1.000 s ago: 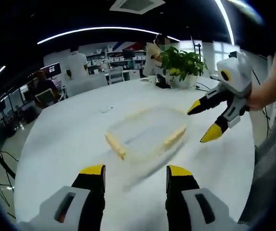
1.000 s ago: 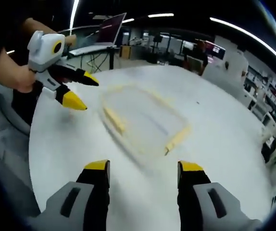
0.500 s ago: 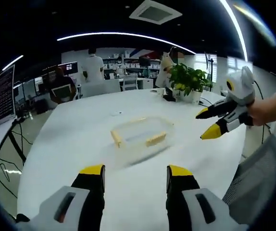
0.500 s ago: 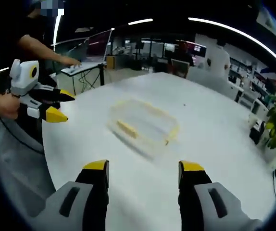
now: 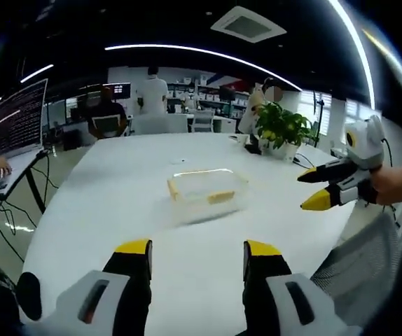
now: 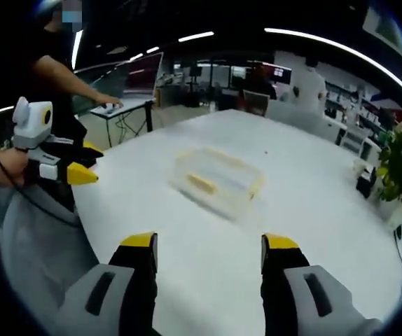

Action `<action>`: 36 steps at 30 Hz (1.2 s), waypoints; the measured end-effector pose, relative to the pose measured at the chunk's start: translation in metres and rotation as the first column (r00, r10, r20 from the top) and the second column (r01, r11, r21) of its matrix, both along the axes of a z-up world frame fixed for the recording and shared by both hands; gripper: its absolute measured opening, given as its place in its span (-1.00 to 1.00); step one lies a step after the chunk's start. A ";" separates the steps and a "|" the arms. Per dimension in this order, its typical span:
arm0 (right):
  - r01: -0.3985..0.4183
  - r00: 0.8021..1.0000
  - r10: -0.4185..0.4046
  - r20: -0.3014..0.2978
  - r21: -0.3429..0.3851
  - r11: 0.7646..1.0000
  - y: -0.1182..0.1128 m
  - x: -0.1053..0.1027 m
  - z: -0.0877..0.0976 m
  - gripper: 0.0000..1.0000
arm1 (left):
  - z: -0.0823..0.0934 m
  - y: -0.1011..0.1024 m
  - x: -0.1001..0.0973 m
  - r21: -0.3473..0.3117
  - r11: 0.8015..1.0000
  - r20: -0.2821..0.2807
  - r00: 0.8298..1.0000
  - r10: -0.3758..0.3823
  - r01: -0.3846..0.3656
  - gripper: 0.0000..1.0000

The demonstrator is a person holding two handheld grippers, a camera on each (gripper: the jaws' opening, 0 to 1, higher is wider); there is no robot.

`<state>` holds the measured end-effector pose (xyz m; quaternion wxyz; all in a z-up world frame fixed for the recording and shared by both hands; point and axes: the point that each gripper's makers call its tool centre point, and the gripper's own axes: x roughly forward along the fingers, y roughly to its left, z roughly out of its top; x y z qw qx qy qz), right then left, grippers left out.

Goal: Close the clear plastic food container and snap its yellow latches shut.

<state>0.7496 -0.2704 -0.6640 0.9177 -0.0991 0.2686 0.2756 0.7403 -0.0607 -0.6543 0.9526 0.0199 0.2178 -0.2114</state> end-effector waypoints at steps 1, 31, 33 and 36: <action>0.008 1.000 -0.008 -0.002 0.005 1.000 -0.001 -0.005 -0.001 0.13 | 0.007 0.000 -0.001 0.000 1.000 0.022 1.000 0.003 -0.003 -0.04; 0.064 0.998 -0.066 0.016 0.103 0.993 0.001 -0.054 0.000 0.11 | 0.015 0.009 -0.033 -0.010 0.998 0.058 0.997 0.057 -0.057 -0.02; 0.060 0.998 -0.062 0.016 0.100 0.993 0.002 -0.054 -0.001 0.12 | 0.016 0.009 -0.033 -0.015 0.998 0.069 0.996 0.065 -0.064 -0.03; 0.055 0.998 -0.055 0.002 0.087 0.995 0.002 -0.055 -0.006 0.12 | 0.016 0.010 -0.033 -0.034 0.997 0.062 0.996 0.070 -0.068 -0.03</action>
